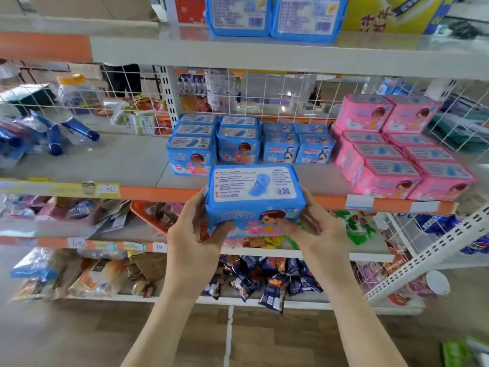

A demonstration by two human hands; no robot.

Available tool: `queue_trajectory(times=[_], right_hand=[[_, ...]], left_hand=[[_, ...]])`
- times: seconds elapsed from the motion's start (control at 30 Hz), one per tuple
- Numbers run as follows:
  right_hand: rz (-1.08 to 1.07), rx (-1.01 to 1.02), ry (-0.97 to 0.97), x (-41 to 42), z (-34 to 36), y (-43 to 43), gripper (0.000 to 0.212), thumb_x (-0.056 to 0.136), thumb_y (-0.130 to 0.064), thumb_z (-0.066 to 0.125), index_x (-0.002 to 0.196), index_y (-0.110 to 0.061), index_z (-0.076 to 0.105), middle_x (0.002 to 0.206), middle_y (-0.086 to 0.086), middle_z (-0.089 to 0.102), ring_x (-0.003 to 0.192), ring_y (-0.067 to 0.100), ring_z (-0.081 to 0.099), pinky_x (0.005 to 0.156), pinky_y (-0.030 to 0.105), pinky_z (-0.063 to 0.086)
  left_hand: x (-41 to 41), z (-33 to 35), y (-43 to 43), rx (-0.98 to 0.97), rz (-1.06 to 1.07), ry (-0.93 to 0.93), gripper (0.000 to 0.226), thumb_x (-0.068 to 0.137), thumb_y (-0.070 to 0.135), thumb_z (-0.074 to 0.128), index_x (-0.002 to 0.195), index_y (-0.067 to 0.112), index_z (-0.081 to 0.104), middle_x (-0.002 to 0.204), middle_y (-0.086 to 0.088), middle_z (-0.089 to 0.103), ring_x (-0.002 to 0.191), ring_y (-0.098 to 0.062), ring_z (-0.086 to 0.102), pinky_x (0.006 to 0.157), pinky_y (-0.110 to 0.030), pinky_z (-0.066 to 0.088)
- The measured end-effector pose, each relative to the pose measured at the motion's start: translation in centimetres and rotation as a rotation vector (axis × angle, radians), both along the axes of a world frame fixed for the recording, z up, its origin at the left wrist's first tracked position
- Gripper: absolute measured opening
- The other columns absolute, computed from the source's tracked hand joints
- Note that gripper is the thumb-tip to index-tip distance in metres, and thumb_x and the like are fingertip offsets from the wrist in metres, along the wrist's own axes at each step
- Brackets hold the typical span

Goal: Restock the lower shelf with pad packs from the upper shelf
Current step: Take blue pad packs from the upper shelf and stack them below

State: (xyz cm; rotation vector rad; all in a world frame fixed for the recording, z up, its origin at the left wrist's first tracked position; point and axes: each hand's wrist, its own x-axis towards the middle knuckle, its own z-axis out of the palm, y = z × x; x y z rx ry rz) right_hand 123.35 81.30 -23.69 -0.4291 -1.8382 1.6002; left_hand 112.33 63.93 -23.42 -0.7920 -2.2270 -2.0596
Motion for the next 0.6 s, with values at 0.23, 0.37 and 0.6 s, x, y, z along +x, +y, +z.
queue_trajectory(times=[0.23,0.37,0.6], right_hand=[[-0.001,-0.276,0.073,-0.9,-0.3,-1.1,0.032,0.083,-0.01,0.069,0.111,-0.026,0.071,0.103,-0.004,0.075,0.093,0.015,0.071,0.079,0.033,0.058],[0.074,-0.615,0.149,-0.7,-1.2,-0.6,0.056,0.081,-0.008,0.071,0.135,-0.012,0.057,0.136,0.022,0.058,0.121,0.042,0.057,0.095,0.057,0.049],[0.088,-0.609,0.184,-0.5,0.3,-0.8,0.049,0.076,-0.015,0.075,0.123,-0.014,0.062,0.107,0.016,0.064,0.091,0.03,0.061,0.079,0.039,0.053]], left_hand=[[1.5,3.2,-1.4,-0.072,-0.048,0.211,0.06,0.08,0.05,0.077,0.131,0.024,0.058,0.126,0.014,0.055,0.117,-0.009,0.057,0.093,-0.019,0.047],[3.3,5.0,-2.1,-0.121,-0.321,0.336,0.069,0.086,0.044,0.071,0.146,0.021,0.045,0.141,0.009,0.051,0.129,-0.017,0.053,0.1,-0.031,0.048],[4.6,3.3,-1.3,-0.052,-0.216,0.497,0.068,0.091,0.031,0.064,0.15,0.006,0.04,0.154,0.002,0.042,0.144,-0.01,0.037,0.114,-0.021,0.033]])
